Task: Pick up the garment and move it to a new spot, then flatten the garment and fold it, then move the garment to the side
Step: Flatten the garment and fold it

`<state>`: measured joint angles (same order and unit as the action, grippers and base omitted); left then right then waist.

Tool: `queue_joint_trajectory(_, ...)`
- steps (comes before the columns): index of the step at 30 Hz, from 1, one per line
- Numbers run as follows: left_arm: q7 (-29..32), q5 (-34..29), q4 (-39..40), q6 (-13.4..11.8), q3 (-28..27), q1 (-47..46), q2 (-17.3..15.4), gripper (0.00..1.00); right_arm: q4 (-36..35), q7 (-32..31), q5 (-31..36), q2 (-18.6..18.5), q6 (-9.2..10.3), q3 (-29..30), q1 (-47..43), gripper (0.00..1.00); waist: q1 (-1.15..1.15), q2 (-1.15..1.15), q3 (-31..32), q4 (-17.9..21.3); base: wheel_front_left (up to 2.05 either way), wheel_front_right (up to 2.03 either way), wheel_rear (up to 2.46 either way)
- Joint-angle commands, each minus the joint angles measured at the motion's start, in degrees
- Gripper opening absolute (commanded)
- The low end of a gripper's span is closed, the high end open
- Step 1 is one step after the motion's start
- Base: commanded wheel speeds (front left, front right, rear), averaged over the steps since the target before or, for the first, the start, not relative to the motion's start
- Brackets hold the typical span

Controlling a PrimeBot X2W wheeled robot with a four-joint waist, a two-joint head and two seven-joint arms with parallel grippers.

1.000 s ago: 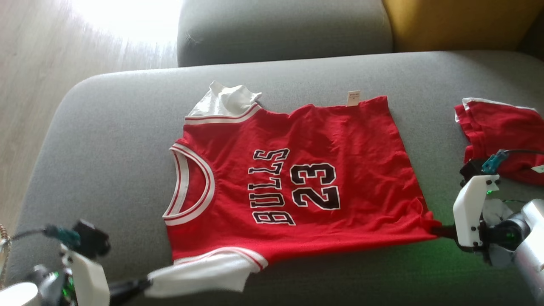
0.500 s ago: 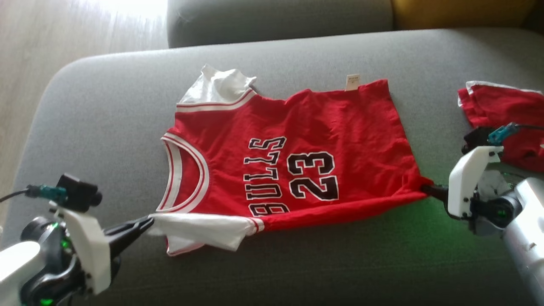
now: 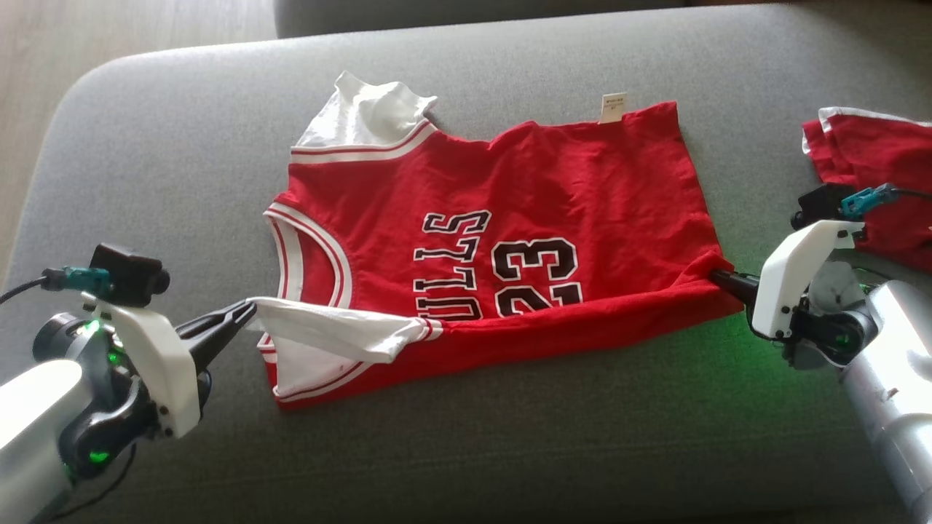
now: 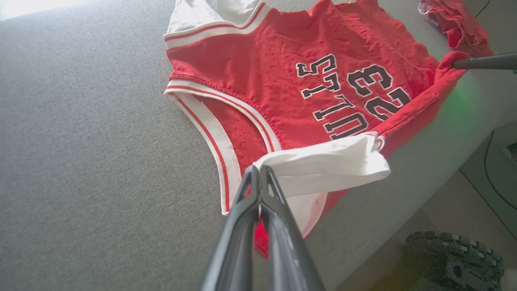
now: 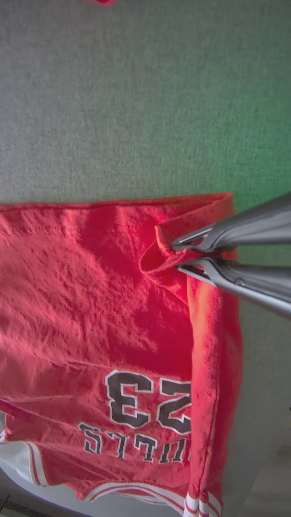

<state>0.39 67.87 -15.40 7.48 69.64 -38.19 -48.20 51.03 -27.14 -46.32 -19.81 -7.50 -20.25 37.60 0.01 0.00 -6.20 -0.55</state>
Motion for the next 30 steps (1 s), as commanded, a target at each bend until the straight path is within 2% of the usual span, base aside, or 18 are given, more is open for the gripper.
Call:
queue_joint_trajectory(1, -0.88, -0.75, -0.52, -0.34, -3.23, -3.73, -1.69, 0.00, -0.83, 1.01, 0.68, -0.11, 0.01, -0.11, 2.29, 0.00, -0.01, 0.00, -0.48, 0.04, 0.00, 0.00, 0.00)
queue_joint_trajectory(10, -2.51, -2.59, -5.49, -1.29, -3.52, -5.94, 1.89, 0.00, 1.88, 4.82, 1.03, 0.55, 0.01, -0.20, 4.64, 0.00, -0.01, 0.00, -2.60, 0.35, 0.00, 0.00, 0.00)
queue_joint_trajectory(19, -3.66, -4.71, -10.41, -3.60, -3.74, -8.60, 5.21, 0.00, 3.43, 7.68, -0.46, 1.31, 0.01, -0.91, 6.43, 0.00, -0.01, 0.00, -4.37, 0.66, 0.00, 0.00, 0.00)
queue_joint_trajectory(20, -3.73, -4.84, -10.89, -3.78, -3.75, -8.83, 5.55, 0.00, 3.65, 7.86, -0.58, 1.36, 0.01, -1.05, 6.61, 0.16, -0.01, 0.00, -4.51, 0.69, 0.00, 0.00, 0.00)
queue_joint_trajectory(21, -3.81, -5.00, -11.36, -3.98, -3.73, -9.03, 5.86, 0.00, 3.88, 8.09, -0.66, 1.38, 0.01, -1.18, 6.79, 0.86, -0.01, 0.00, -4.64, 0.72, 0.00, 0.00, 0.00)
queue_joint_trajectory(22, -3.88, -5.13, -11.87, -4.25, -3.75, -9.23, 6.19, 0.00, 4.25, 8.51, -0.75, 1.40, 0.01, -1.12, 7.00, 1.00, -0.01, 0.00, -4.78, 0.77, 0.00, 0.00, 0.00)
queue_joint_trajectory(27, -4.32, -5.50, -14.62, -5.25, -3.87, -10.12, 8.05, 0.00, 6.04, 11.53, -1.00, 1.73, 0.01, -0.67, 8.23, 1.00, -0.01, 0.00, -5.31, 0.89, 0.00, 0.00, 0.00)
queue_joint_trajectory(28, -4.71, -5.60, -15.15, -5.51, -3.97, -10.24, 8.41, 0.20, 6.28, 12.23, -0.97, 1.77, 0.01, -0.69, 8.41, 1.00, -0.01, 0.00, -5.37, 0.90, 0.00, 0.00, 0.00)
queue_joint_trajectory(29, -5.26, -5.75, -15.71, -5.91, -4.13, -10.34, 8.75, 0.85, 6.55, 12.91, -1.05, 1.84, 0.01, -0.63, 8.53, 1.00, -0.01, 0.00, -5.40, 0.92, 0.00, 0.00, 0.00)
queue_joint_trajectory(30, -5.88, -5.83, -16.39, -6.53, -4.38, -10.41, 9.11, 1.00, 6.62, 13.61, -1.15, 1.94, 0.01, -0.66, 8.61, 1.00, -0.01, 0.00, -5.41, 0.94, 0.00, 0.00, 0.00)
